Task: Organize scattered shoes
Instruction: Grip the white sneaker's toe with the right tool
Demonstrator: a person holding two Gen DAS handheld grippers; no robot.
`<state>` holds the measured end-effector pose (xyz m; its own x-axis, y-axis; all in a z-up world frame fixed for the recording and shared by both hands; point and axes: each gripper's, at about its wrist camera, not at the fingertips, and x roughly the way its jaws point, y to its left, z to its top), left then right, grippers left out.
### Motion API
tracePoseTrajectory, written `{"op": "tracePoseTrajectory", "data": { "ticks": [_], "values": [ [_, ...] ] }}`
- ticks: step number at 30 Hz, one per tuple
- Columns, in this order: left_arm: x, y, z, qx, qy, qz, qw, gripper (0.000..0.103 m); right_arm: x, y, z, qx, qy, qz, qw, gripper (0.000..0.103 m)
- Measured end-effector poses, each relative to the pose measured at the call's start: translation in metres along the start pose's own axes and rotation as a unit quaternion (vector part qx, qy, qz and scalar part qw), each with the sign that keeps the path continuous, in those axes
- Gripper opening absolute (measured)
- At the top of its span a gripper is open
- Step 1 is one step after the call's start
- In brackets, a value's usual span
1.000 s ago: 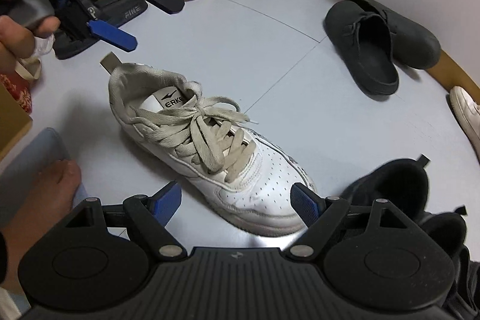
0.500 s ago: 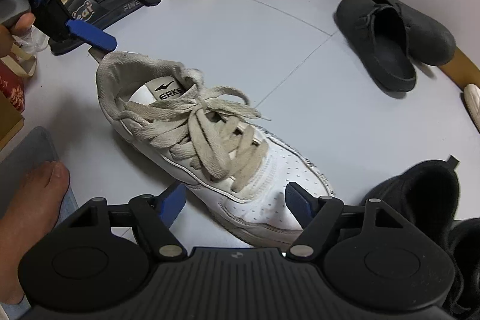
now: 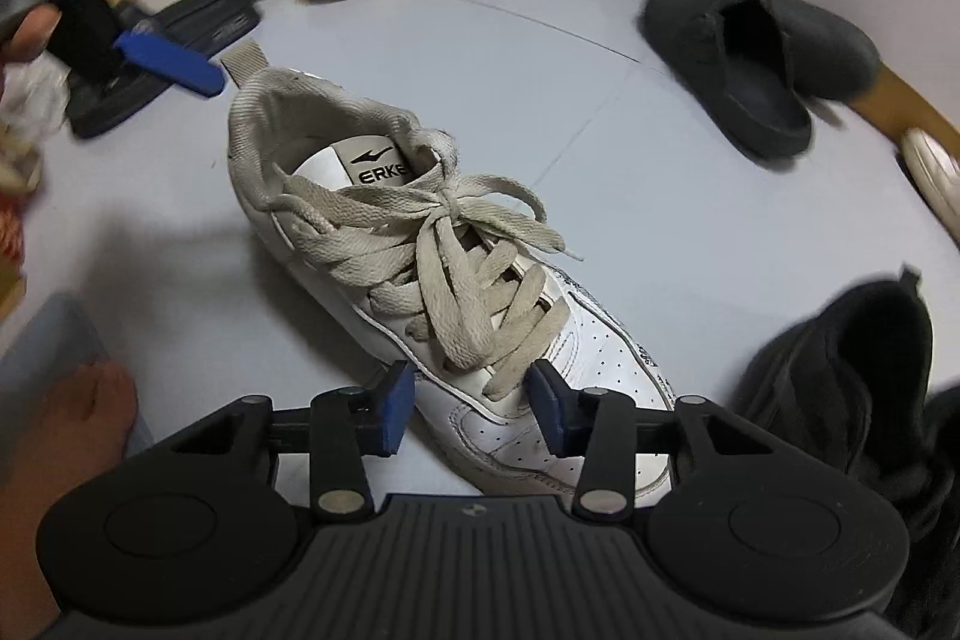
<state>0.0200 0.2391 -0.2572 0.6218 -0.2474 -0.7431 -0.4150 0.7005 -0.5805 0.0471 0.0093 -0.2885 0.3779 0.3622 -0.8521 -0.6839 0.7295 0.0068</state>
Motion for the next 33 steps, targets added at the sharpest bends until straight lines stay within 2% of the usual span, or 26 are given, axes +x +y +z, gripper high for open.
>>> {"op": "tracePoseTrajectory", "data": {
  "ticks": [3, 6, 7, 8, 9, 12, 13, 14, 16, 17, 20, 24, 27, 30, 31, 33],
  "values": [
    [-0.002, -0.001, 0.001, 0.001, -0.006, 0.0, 1.0, 0.093, -0.002, 0.0, 0.0, 0.022, 0.003, 0.0, 1.0, 0.038],
    [-0.001, -0.001, 0.0, 0.001, -0.005, 0.002, 1.0, 0.093, -0.006, -0.003, 0.001, 0.035, 0.006, 0.016, 0.999, 0.019],
    [-0.001, -0.001, 0.0, 0.0, -0.005, 0.003, 1.0, 0.093, -0.008, -0.005, 0.001, 0.038, 0.006, 0.028, 0.999, 0.01],
    [0.0, -0.001, 0.0, -0.001, -0.004, 0.003, 1.0, 0.093, -0.009, -0.007, 0.001, 0.04, 0.007, 0.04, 0.998, 0.005],
    [0.001, -0.001, 0.0, -0.002, -0.003, 0.003, 1.0, 0.093, -0.011, -0.01, 0.001, 0.042, 0.008, 0.052, 0.998, 0.005],
    [0.001, 0.0, 0.0, -0.003, -0.004, 0.006, 1.0, 0.093, -0.018, -0.013, 0.002, 0.023, 0.0, 0.034, 0.999, 0.011],
    [0.001, 0.001, 0.001, -0.004, -0.004, 0.007, 1.0, 0.093, -0.018, -0.014, 0.003, 0.023, 0.0, 0.034, 0.999, 0.026],
    [0.001, 0.001, 0.001, -0.005, -0.005, 0.007, 1.0, 0.093, -0.018, -0.015, 0.004, 0.023, 0.0, 0.034, 0.999, 0.056],
    [-0.001, 0.003, 0.0, -0.007, -0.006, 0.008, 0.9999, 0.093, -0.018, -0.018, 0.006, 0.026, -0.006, 0.024, 0.999, 0.085],
    [-0.001, 0.003, 0.0, -0.007, -0.006, 0.008, 0.9999, 0.093, -0.019, -0.018, 0.006, 0.025, -0.013, 0.018, 0.999, 0.089],
    [-0.003, 0.005, -0.001, -0.008, -0.006, 0.01, 0.9999, 0.093, -0.011, -0.019, 0.013, 0.012, -0.015, 0.008, 1.0, 0.091],
    [-0.004, 0.009, -0.001, -0.013, -0.005, 0.011, 0.9998, 0.093, 0.008, -0.02, 0.018, -0.006, 0.011, 0.029, 0.999, 0.092],
    [-0.003, 0.009, 0.0, -0.014, -0.004, 0.011, 0.9998, 0.093, 0.013, -0.021, 0.021, -0.015, 0.012, 0.046, 0.999, 0.094],
    [-0.003, 0.009, 0.001, -0.014, -0.004, 0.01, 0.9998, 0.093, 0.017, -0.024, 0.019, 0.001, 0.018, 0.064, 0.998, 0.097],
    [-0.003, 0.009, 0.0, -0.014, -0.004, 0.01, 0.9998, 0.093, 0.02, -0.028, 0.018, 0.014, 0.022, 0.075, 0.997, 0.096],
    [-0.003, 0.01, 0.0, -0.014, -0.004, 0.011, 0.9998, 0.093, 0.024, -0.034, 0.015, 0.044, 0.028, 0.105, 0.993, 0.087]
  ]
}}
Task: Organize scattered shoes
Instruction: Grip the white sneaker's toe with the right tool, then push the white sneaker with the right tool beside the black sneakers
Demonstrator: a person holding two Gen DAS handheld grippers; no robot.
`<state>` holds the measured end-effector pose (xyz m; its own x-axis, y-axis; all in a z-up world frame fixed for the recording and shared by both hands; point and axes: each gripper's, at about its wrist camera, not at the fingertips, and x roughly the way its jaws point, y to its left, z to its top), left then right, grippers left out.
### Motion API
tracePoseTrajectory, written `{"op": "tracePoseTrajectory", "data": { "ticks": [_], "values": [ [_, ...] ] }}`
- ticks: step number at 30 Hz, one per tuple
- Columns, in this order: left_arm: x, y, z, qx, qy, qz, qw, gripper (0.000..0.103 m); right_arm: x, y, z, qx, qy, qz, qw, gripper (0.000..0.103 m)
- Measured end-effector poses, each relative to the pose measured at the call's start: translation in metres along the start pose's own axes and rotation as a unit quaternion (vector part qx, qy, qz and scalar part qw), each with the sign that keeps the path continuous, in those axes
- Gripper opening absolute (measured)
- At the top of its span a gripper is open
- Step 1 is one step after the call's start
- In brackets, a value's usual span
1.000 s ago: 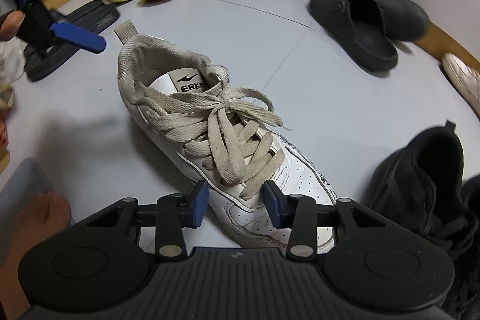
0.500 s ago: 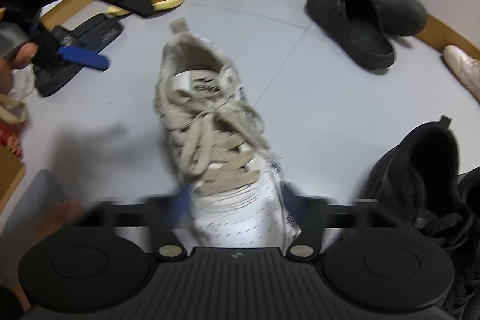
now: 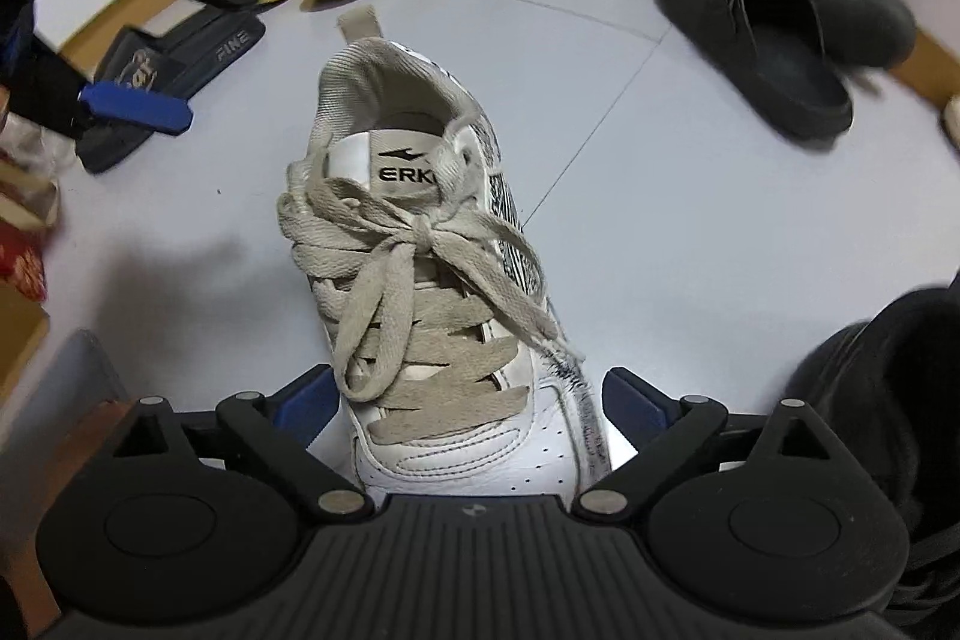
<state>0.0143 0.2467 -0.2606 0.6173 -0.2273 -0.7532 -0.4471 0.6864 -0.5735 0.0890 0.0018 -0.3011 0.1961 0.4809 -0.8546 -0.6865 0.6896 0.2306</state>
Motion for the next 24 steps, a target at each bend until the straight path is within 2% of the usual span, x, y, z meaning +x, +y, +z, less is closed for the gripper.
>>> {"op": "tracePoseTrajectory", "data": {
  "ticks": [5, 14, 20, 24],
  "values": [
    [0.0, 0.002, 0.001, -0.001, 0.0, 0.001, 1.0, 0.093, -0.003, -0.005, -0.004, 0.041, -0.006, 0.012, 0.999, 0.078],
    [0.001, 0.003, 0.002, 0.0, 0.003, -0.001, 1.0, 0.093, -0.006, 0.008, -0.018, 0.106, -0.022, -0.031, 0.994, 0.075],
    [0.002, 0.003, 0.003, -0.004, 0.002, -0.002, 1.0, 0.093, -0.007, 0.011, -0.019, 0.171, -0.027, -0.064, 0.983, 0.074],
    [0.002, 0.002, 0.001, -0.002, 0.001, -0.004, 1.0, 0.093, -0.008, 0.011, -0.022, 0.229, -0.027, -0.094, 0.969, 0.074]
  ]
}}
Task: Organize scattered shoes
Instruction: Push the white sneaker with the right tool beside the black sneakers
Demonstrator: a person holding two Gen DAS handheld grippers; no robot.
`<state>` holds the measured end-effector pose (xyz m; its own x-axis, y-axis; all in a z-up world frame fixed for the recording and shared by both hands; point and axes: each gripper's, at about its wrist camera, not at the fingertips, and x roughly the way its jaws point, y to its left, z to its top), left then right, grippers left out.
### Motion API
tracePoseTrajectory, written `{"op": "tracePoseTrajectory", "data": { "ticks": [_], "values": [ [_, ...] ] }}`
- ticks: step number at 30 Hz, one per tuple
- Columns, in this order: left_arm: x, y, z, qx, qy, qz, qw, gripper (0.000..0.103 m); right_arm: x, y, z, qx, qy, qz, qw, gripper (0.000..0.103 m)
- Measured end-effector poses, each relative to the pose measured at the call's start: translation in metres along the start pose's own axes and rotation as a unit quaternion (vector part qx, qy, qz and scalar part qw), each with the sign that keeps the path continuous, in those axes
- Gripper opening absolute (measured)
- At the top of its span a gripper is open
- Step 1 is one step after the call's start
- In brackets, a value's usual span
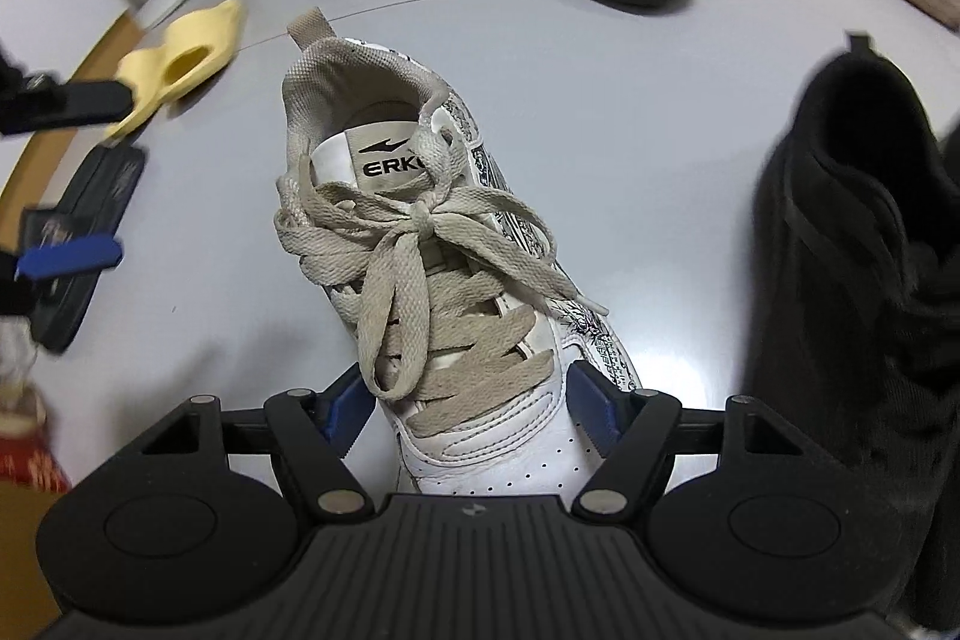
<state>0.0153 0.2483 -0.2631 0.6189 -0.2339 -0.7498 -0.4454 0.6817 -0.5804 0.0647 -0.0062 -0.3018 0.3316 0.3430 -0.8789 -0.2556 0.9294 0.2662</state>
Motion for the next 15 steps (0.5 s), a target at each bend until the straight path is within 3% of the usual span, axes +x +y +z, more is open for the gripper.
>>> {"op": "tracePoseTrajectory", "data": {
  "ticks": [15],
  "values": [
    [0.009, -0.009, -0.005, 0.014, 0.016, -0.008, 0.9997, 0.093, -0.01, -0.024, -0.016, 0.065, -0.007, -0.046, 0.997, 0.075]
  ]
}}
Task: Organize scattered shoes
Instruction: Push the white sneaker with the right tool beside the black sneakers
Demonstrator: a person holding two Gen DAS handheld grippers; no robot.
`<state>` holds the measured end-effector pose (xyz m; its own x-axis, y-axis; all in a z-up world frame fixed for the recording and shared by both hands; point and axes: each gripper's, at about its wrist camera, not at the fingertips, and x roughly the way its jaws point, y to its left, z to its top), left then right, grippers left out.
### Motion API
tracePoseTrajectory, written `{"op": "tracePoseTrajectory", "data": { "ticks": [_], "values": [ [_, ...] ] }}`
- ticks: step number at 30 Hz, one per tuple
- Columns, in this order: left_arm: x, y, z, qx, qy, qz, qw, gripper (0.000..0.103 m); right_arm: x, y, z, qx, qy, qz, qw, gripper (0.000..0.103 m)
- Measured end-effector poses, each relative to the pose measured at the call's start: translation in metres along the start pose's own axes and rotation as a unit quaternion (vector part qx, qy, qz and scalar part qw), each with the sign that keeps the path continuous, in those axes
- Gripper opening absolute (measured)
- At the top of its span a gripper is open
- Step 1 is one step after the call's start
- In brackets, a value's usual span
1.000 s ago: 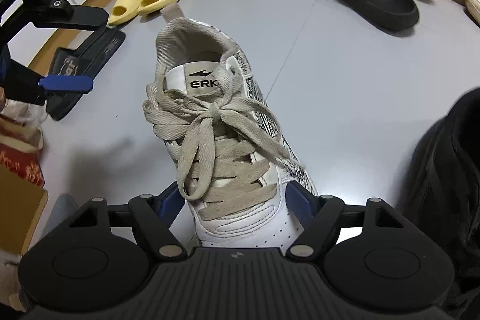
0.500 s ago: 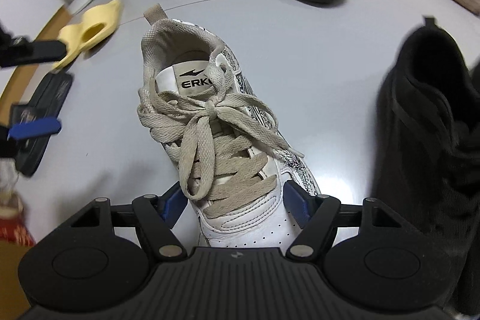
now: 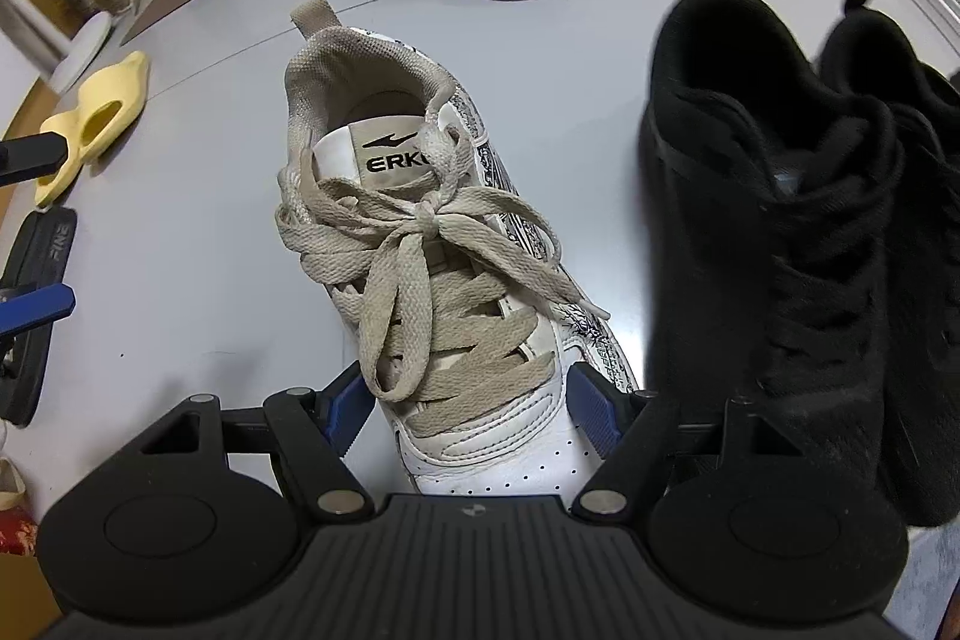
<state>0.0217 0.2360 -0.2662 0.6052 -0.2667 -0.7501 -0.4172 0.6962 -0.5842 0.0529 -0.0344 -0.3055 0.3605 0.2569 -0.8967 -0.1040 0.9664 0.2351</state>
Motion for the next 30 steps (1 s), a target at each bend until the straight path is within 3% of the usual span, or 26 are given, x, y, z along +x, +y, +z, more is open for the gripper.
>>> {"op": "tracePoseTrajectory", "data": {
  "ticks": [4, 8, 14, 17, 19, 23, 30],
  "values": [
    [0.0, 0.001, 0.0, -0.003, -0.002, 0.002, 1.0, 0.093, 0.002, 0.003, 0.007, -0.026, 0.006, 0.008, 1.0, 0.079],
    [0.0, 0.004, 0.001, -0.009, -0.002, 0.002, 1.0, 0.093, 0.012, 0.006, 0.013, -0.092, 0.018, 0.027, 0.995, 0.093],
    [0.001, 0.004, -0.001, -0.01, 0.001, 0.005, 0.9999, 0.093, 0.023, 0.011, 0.019, -0.181, 0.02, 0.032, 0.983, 0.096],
    [0.002, 0.004, -0.001, -0.009, 0.002, 0.007, 0.9999, 0.093, 0.025, 0.008, 0.025, -0.187, 0.021, 0.043, 0.981, 0.097],
    [0.002, 0.004, -0.002, -0.009, 0.001, 0.008, 0.9999, 0.093, 0.03, 0.007, 0.029, -0.179, 0.022, 0.051, 0.982, 0.099],
    [0.004, 0.004, -0.003, -0.01, 0.004, 0.01, 0.9999, 0.093, 0.036, -0.006, 0.031, -0.085, 0.029, 0.054, 0.994, 0.1],
    [0.006, 0.001, -0.004, -0.004, 0.004, 0.013, 0.9999, 0.093, 0.037, 0.01, 0.02, 0.024, 0.005, -0.013, 1.0, 0.098]
  ]
}}
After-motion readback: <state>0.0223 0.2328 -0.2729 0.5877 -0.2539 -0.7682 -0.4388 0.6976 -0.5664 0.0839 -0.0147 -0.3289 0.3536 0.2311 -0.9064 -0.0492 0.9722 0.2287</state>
